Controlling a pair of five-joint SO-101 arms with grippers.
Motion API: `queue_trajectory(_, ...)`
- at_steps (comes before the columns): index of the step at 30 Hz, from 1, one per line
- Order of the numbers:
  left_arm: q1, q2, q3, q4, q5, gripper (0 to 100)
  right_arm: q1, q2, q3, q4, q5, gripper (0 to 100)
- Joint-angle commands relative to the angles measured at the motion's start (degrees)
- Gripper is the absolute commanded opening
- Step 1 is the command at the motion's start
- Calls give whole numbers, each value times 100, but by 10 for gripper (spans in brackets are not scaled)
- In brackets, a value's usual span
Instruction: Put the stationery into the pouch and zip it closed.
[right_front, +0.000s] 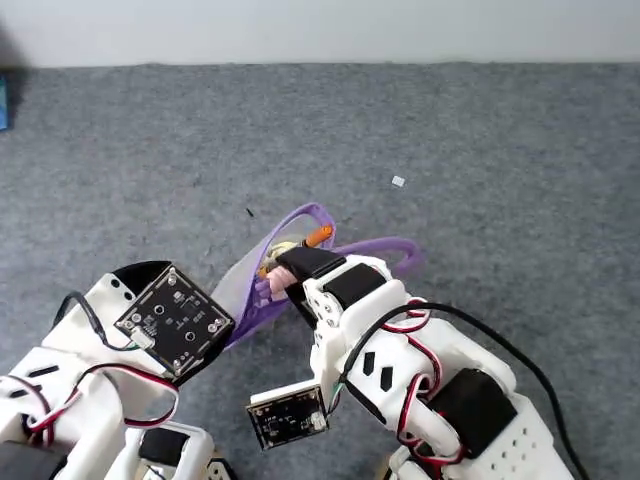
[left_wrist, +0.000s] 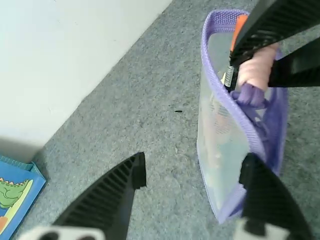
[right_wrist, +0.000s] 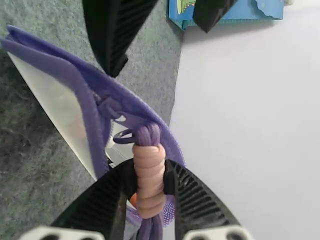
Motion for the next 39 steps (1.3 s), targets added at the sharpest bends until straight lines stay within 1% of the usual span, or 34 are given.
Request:
queue_trajectory(1, 26, 0, -312, 105, 79, 320, -22, 233, 149, -488, 26, 8)
queue_trajectory(6, -18, 0, -514, 105, 79, 320, 4, 673, 185, -892, 18, 8)
queue_trajectory(11, -18, -18, -708, 105, 176, 320, 268, 954, 185, -1253, 18, 8)
queue_trajectory(18, -26, 9, -198, 62, 202, 320, 224, 954, 176, -1253, 18, 8)
queue_trajectory(22, -26, 0, 180, -290, 202, 320, 215, 954, 176, -1279, 18, 8)
queue_trajectory(28, -18, 9, 523, -923, 501, 318, 215, 954, 176, -1279, 18, 8)
queue_trajectory(31, 9, 9, 673, -1134, 519, 275, 215, 954, 176, -1279, 18, 8)
queue_trajectory(34, 26, 9, 673, -1152, 519, 223, 215, 954, 185, -1279, 18, 8)
queue_trajectory(39, 26, 9, 673, -1125, 527, 207, 215, 954, 193, -1279, 18, 8)
